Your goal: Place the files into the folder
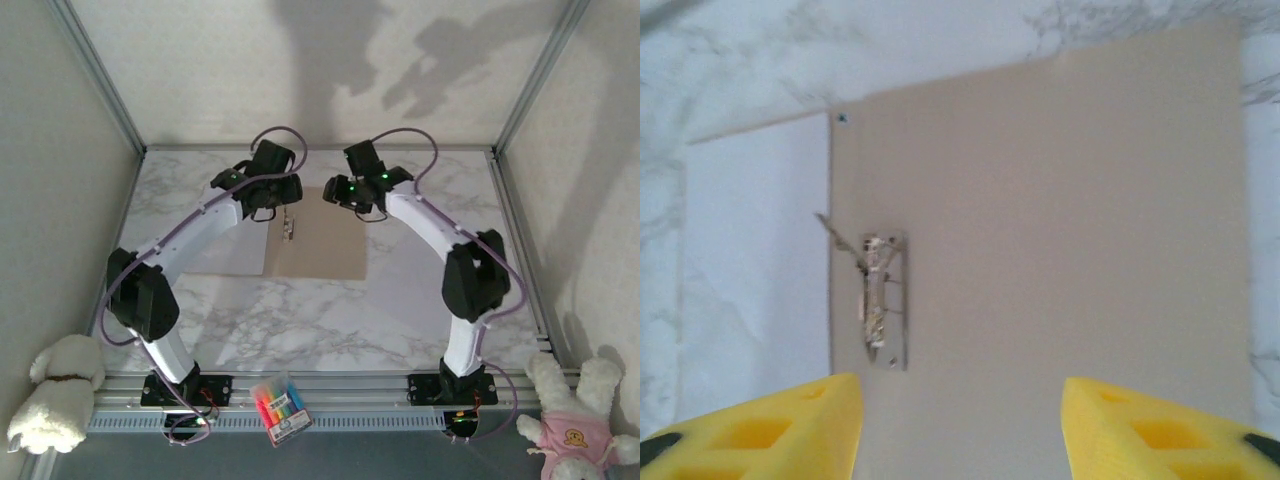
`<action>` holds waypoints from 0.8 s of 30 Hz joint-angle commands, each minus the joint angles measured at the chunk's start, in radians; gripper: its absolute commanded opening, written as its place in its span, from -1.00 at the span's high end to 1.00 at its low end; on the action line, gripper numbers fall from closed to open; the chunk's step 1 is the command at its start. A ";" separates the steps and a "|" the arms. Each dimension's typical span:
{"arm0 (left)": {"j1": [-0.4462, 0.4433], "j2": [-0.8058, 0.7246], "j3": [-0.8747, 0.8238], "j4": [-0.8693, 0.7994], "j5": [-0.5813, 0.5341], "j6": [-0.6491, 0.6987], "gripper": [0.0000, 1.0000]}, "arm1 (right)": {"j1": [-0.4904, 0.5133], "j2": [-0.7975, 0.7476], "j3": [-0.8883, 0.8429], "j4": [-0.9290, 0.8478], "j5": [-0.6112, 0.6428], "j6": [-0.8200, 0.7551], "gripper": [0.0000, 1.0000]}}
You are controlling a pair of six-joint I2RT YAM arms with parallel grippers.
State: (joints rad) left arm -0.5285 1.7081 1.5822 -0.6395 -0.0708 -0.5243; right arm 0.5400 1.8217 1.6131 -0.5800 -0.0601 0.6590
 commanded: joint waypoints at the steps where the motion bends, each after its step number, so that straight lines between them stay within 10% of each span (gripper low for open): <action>1: -0.050 -0.060 -0.050 0.020 0.019 -0.051 -0.18 | -0.021 -0.163 -0.086 -0.095 0.053 0.011 -0.14; 15: -0.283 0.057 -0.061 0.220 0.135 -0.082 -0.41 | -0.288 -0.858 -0.773 -0.174 0.012 0.103 -0.52; 24: -0.357 0.314 0.069 0.241 0.182 -0.032 -0.60 | -0.492 -1.050 -1.027 -0.185 -0.003 0.105 -0.61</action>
State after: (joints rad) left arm -0.8707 1.9629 1.5932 -0.4145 0.0872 -0.5804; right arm 0.0933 0.7849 0.6323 -0.7540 -0.0528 0.7601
